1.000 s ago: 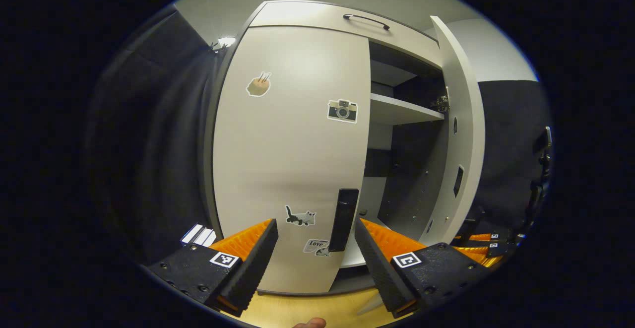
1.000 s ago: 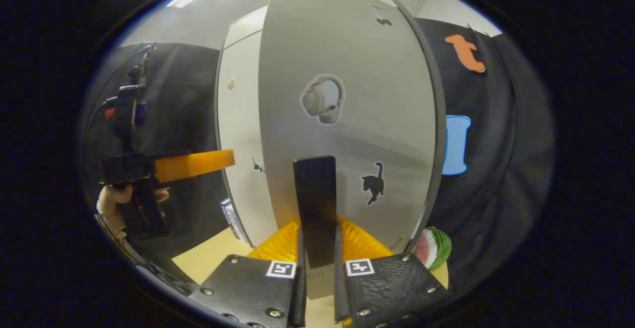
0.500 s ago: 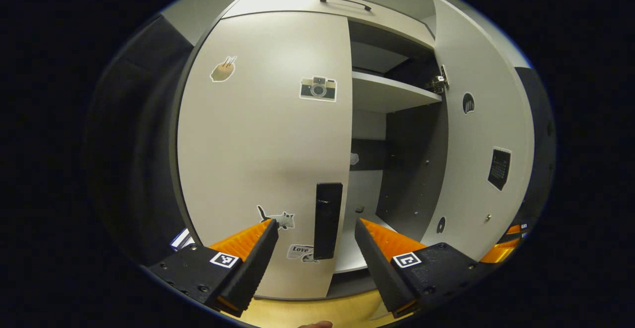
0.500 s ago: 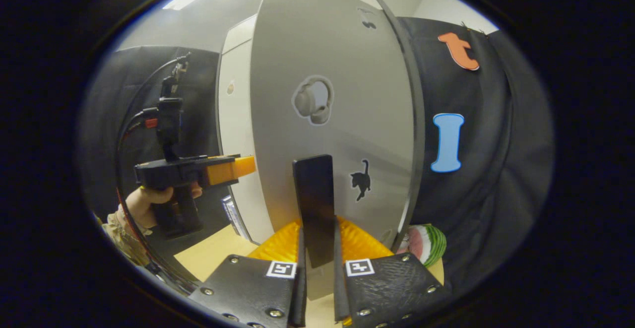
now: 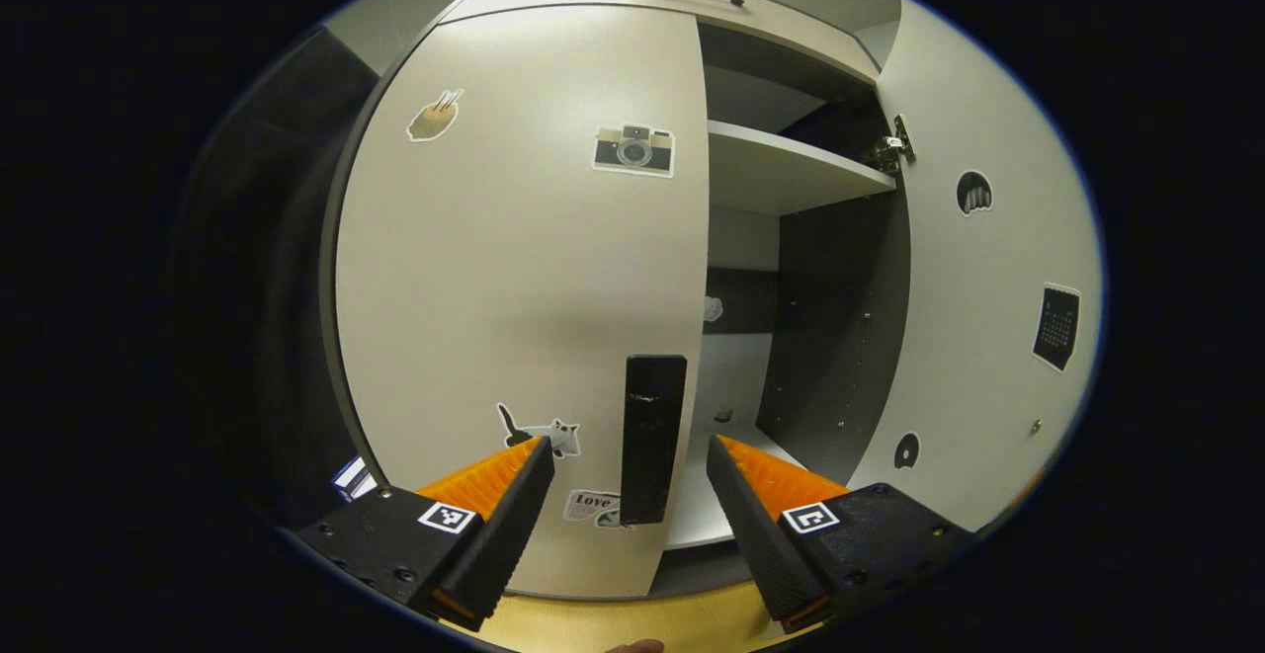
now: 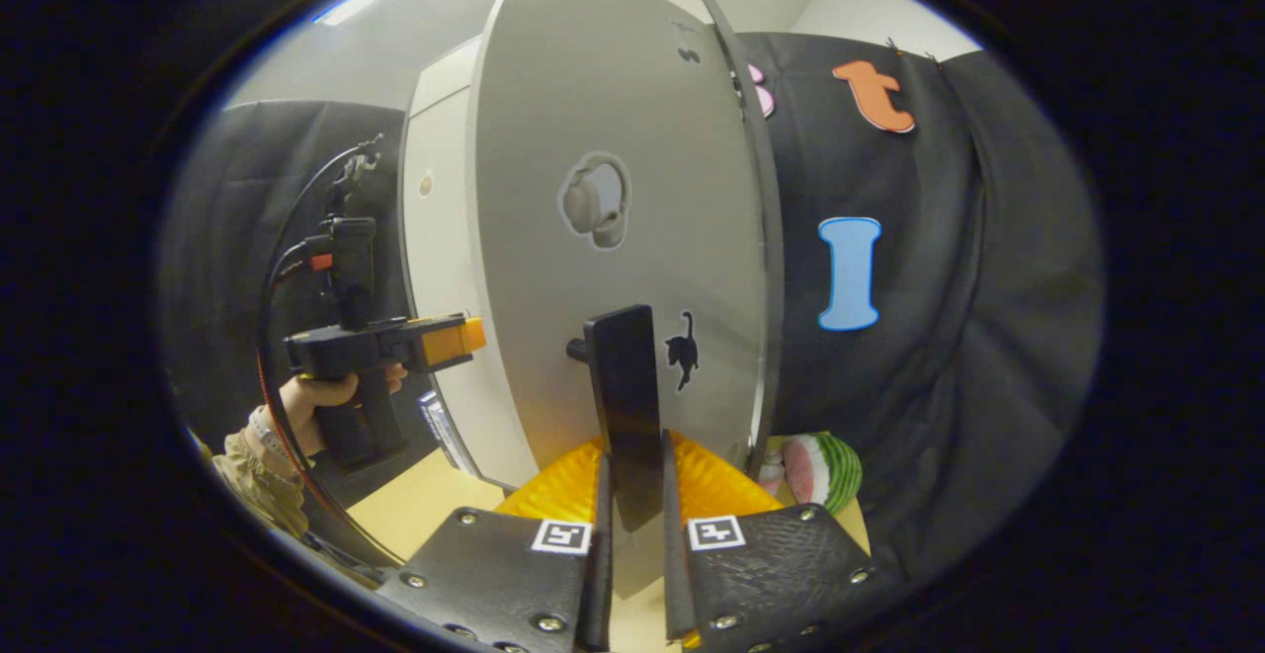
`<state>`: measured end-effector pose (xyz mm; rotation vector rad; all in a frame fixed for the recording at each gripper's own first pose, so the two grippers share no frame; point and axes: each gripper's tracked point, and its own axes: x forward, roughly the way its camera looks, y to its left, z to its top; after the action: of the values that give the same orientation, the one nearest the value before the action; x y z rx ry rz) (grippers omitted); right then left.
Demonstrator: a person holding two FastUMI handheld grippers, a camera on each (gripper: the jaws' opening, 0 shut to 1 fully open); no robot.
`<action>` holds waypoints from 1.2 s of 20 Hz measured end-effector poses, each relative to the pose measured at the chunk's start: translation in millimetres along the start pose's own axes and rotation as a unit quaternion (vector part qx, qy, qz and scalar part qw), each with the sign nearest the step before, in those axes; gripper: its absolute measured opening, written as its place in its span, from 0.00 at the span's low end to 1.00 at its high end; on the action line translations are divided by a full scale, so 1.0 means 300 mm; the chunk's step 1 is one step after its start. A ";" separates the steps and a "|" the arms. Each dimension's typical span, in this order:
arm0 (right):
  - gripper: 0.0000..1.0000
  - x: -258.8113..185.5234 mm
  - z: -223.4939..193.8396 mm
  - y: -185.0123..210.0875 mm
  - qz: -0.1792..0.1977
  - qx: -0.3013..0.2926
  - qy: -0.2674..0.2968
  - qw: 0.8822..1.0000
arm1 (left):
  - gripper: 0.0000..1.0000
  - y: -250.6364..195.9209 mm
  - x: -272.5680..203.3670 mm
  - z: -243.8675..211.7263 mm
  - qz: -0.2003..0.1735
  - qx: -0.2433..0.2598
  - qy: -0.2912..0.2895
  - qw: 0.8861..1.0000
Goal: Open the right door of the double-door shoe cabinet with the right hand, and open the left door with the left hand.
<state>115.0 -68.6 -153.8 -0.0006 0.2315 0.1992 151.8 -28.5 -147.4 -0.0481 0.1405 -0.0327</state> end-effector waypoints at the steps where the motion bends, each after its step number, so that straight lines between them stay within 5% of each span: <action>1: 0.21 0.001 0.001 -0.005 -0.006 -0.003 -0.001 1.000 | 0.97 -0.004 0.004 -0.001 -0.001 -0.002 0.000 1.000; 10: 0.21 -0.009 -0.013 -0.026 -0.051 0.027 0.001 0.998 | 0.97 -0.038 0.015 -0.009 -0.010 -0.004 0.001 1.000; 24: 0.15 -0.062 0.051 -0.152 -0.172 0.012 -0.035 0.984 | 0.97 0.011 0.038 -0.041 0.004 -0.025 0.009 1.000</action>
<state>109.8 -116.4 -135.7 -0.0103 0.1613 -0.1475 161.3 -26.3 -161.3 -0.0970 0.1600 -0.0209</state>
